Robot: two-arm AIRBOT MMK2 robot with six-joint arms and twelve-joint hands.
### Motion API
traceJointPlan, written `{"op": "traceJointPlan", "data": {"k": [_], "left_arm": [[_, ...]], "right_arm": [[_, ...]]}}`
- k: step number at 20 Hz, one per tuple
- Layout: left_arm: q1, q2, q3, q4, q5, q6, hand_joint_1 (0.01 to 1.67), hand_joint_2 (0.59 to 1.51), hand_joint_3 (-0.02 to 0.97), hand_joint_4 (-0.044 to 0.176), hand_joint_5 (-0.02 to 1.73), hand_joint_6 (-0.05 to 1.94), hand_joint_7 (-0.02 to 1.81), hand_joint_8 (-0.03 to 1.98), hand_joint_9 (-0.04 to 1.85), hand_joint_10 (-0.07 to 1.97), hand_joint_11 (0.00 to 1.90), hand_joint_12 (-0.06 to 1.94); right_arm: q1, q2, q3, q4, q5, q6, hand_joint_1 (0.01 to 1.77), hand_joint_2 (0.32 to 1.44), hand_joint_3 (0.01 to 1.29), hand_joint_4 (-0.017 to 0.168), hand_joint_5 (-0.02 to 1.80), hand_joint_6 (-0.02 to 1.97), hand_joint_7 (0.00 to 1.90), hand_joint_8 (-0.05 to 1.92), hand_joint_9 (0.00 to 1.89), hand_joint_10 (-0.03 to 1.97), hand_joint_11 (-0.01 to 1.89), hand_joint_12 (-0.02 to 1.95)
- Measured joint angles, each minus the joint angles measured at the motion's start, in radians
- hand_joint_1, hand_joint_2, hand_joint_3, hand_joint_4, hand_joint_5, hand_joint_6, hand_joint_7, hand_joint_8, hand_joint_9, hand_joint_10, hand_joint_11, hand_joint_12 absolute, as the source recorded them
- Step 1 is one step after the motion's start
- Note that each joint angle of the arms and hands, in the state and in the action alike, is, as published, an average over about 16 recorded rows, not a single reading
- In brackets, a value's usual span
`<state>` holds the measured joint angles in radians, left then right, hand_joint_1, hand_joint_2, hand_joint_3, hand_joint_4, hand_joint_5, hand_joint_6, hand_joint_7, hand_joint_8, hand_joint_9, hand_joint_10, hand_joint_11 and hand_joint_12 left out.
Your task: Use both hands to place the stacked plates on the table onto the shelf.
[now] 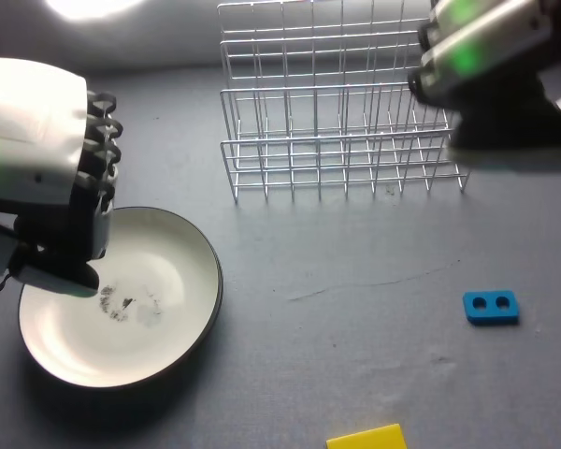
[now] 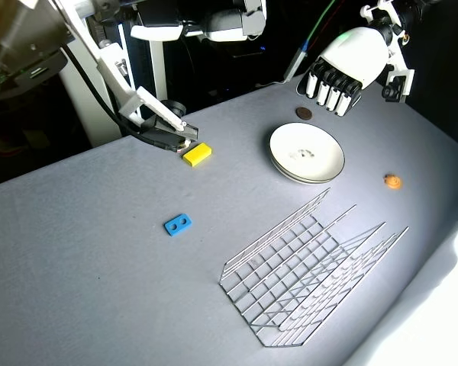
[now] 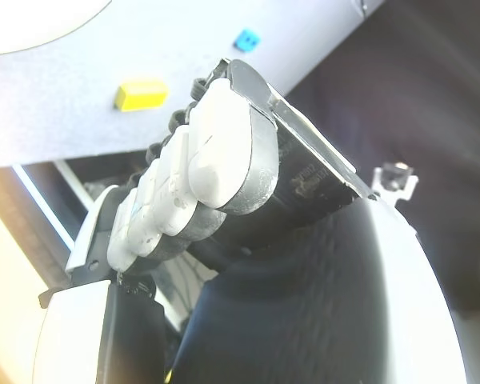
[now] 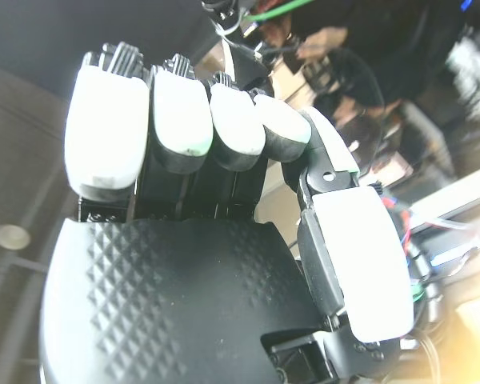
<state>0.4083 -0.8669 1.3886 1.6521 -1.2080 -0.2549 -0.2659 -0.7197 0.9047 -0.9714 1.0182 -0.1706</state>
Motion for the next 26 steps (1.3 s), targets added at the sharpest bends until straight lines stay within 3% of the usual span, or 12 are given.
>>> {"op": "traceJointPlan", "data": {"k": [6, 8, 11, 13, 18, 26], "left_arm": [[0.014, -0.001, 0.017, 0.031, -0.008, 0.009, 0.11, 1.161, 0.036, 0.015, 0.38, 0.45, 0.39, 0.47, 0.41, 0.49, 0.45, 0.50], [0.015, -0.002, 0.025, 0.041, -0.015, 0.012, 0.10, 1.157, 0.035, 0.013, 0.34, 0.39, 0.34, 0.41, 0.36, 0.42, 0.39, 0.43], [0.024, -0.006, 0.047, 0.071, -0.030, 0.019, 0.02, 1.128, 0.030, -0.005, 0.10, 0.10, 0.11, 0.11, 0.12, 0.12, 0.15, 0.13], [0.033, -0.009, 0.065, 0.092, -0.043, 0.026, 0.01, 1.126, 0.022, 0.000, 0.02, 0.00, 0.02, 0.00, 0.02, 0.01, 0.04, 0.00], [0.059, -0.017, 0.115, 0.142, -0.080, 0.053, 0.01, 1.119, 0.023, 0.000, 0.01, -0.01, 0.02, -0.01, 0.01, 0.00, 0.01, -0.01], [0.144, -0.052, 0.217, 0.175, -0.118, 0.095, 0.02, 1.105, 0.017, 0.002, 0.02, -0.01, 0.02, -0.01, 0.02, 0.00, 0.01, -0.01]], "right_arm": [[0.001, 0.042, -0.057, 0.059, -0.130, -0.004, 0.26, 1.18, 0.04, 0.005, 0.31, 0.56, 0.36, 0.55, 0.39, 0.56, 0.48, 0.50], [-0.013, 0.053, -0.073, 0.084, -0.170, -0.020, 0.26, 1.17, 0.04, 0.004, 0.28, 0.49, 0.32, 0.48, 0.34, 0.49, 0.42, 0.43], [-0.044, 0.077, -0.110, 0.132, -0.266, -0.044, 0.26, 1.13, 0.03, 0.005, 0.10, 0.20, 0.12, 0.18, 0.13, 0.19, 0.18, 0.14], [-0.066, 0.089, -0.131, 0.170, -0.326, -0.081, 0.30, 1.12, 0.02, 0.004, 0.03, 0.05, 0.03, 0.04, 0.03, 0.04, 0.06, 0.02], [-0.141, 0.089, -0.158, 0.254, -0.443, -0.238, 0.44, 1.09, 0.02, 0.002, 0.02, 0.02, 0.02, 0.01, 0.01, 0.01, 0.02, -0.01], [-0.257, 0.029, -0.145, 0.320, -0.470, -0.509, 0.62, 1.05, 0.02, 0.003, 0.02, 0.02, 0.02, 0.01, 0.01, 0.01, 0.03, 0.00]]}}
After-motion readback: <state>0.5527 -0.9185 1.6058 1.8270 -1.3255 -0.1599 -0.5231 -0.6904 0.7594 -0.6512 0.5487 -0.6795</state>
